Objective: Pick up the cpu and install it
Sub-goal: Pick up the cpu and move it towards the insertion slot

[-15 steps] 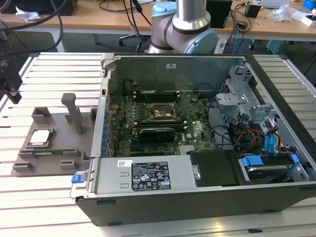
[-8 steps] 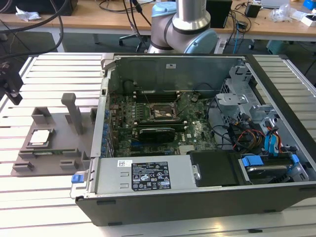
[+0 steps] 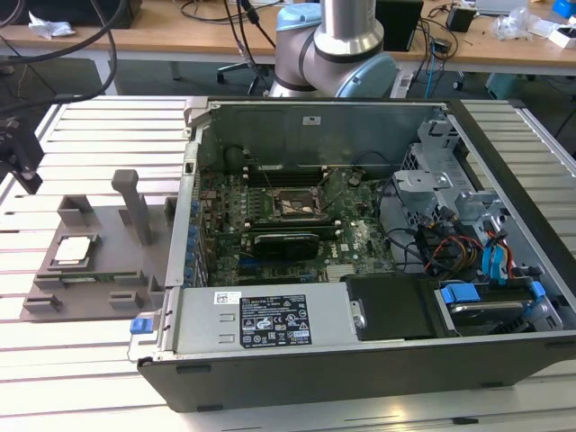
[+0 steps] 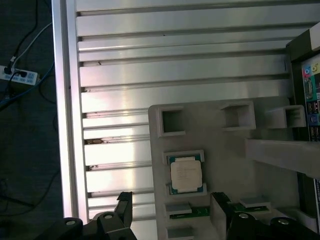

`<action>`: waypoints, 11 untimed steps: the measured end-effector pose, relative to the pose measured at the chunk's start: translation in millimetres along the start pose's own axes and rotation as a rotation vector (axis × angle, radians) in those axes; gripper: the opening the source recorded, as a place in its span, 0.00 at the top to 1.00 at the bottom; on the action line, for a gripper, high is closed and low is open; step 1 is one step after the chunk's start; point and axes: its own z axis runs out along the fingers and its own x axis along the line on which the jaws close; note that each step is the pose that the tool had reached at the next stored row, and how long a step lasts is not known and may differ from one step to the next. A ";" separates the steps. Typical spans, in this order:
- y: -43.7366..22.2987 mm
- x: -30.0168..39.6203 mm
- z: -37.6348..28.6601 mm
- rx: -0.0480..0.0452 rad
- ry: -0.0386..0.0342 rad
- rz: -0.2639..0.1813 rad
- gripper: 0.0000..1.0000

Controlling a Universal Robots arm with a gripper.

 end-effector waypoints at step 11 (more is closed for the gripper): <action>0.4 -9.6 24.8 0.0633 -0.0036 -0.083 0.28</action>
